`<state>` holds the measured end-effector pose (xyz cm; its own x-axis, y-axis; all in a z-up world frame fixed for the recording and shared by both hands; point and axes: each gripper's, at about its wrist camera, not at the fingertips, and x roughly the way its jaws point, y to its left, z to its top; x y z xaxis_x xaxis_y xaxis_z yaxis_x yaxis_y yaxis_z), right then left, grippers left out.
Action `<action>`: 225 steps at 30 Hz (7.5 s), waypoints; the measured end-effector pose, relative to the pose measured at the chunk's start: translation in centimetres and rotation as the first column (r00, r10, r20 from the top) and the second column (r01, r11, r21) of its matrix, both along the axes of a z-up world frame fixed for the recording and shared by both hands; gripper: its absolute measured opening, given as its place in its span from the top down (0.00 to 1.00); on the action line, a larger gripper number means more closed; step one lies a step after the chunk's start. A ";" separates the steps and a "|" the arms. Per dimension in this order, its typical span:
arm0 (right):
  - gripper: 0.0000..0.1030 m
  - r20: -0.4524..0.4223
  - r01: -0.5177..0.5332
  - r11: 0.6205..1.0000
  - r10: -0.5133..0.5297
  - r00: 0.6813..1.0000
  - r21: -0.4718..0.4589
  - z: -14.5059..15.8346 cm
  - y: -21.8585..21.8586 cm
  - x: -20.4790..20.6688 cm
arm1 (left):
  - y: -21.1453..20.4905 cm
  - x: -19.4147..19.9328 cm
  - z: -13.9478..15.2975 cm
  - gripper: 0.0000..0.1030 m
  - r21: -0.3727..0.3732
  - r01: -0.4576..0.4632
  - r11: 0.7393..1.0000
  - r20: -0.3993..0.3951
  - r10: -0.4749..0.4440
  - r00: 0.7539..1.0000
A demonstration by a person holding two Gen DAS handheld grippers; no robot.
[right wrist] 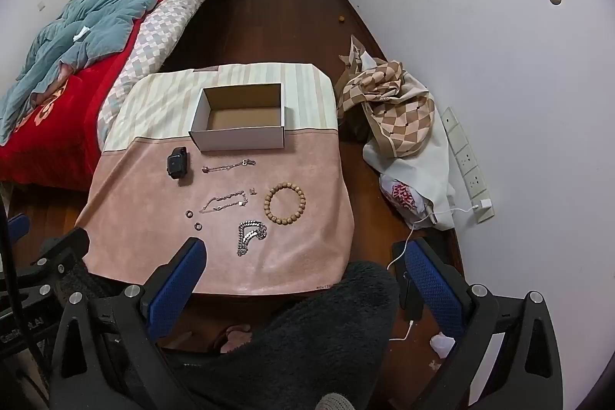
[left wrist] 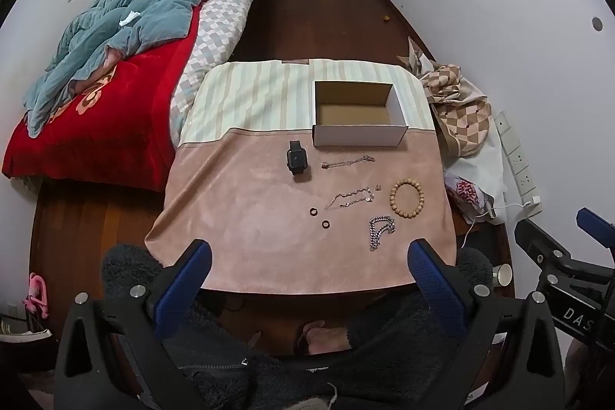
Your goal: Organize jewelry
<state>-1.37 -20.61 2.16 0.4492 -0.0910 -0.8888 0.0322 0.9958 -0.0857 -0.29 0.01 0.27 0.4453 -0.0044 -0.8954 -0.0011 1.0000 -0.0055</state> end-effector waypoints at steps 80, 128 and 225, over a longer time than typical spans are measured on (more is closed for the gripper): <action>0.00 0.026 0.004 1.000 -0.005 1.000 0.003 1.5 -0.6 -0.1 | 0.3 0.1 0.9 0.00 -0.003 -0.013 1.000 0.028 0.013 1.000; 0.41 -0.325 0.145 0.989 -0.127 0.937 0.031 -28.7 -4.5 15.0 | -1.0 13.1 -22.3 0.00 0.158 0.005 0.988 -0.143 0.018 0.990; 0.00 -0.093 -0.092 0.994 0.097 0.991 0.060 -20.7 1.8 25.9 | 1.3 25.6 -15.8 0.00 0.042 -0.068 0.997 0.022 0.067 0.998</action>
